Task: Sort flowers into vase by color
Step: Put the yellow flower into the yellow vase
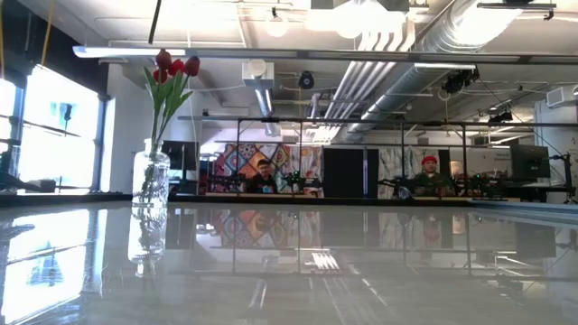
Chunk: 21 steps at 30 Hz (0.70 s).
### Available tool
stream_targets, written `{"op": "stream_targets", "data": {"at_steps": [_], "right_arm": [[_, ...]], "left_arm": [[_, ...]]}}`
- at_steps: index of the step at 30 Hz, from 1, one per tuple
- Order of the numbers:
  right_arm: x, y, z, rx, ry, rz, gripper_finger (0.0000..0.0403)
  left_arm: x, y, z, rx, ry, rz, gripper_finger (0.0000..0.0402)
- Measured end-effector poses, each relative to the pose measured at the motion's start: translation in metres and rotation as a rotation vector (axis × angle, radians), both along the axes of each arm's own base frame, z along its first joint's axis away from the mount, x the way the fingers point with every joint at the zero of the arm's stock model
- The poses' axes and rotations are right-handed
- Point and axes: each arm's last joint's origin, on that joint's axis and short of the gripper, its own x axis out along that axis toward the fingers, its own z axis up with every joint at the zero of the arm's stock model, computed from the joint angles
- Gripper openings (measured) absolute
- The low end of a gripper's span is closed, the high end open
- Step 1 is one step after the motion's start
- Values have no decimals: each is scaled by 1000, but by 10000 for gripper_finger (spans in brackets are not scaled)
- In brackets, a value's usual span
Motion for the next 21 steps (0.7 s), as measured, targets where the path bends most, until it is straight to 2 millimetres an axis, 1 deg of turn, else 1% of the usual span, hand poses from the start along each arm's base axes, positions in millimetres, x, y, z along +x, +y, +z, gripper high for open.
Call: {"op": "stream_targets", "data": {"at_steps": [5,9,11,14,17,21], "right_arm": [[-4,-3,0,0,2,-10,0],[1,-2,-3,-2,26,-14,1],[3,-2,-3,5,25,-15,8],[4,-2,-4,21,30,-17,39],[3,-3,-5,38,42,-45,88],[3,-4,-10,17,90,-77,146]], "left_arm": [[0,0,0,-8,0,0,0],[0,0,0,-9,0,-1,0],[0,0,0,-9,0,-1,0],[0,0,0,-9,0,-1,0],[0,0,0,-8,1,-1,0],[-1,0,-2,-4,21,-2,0]]}}
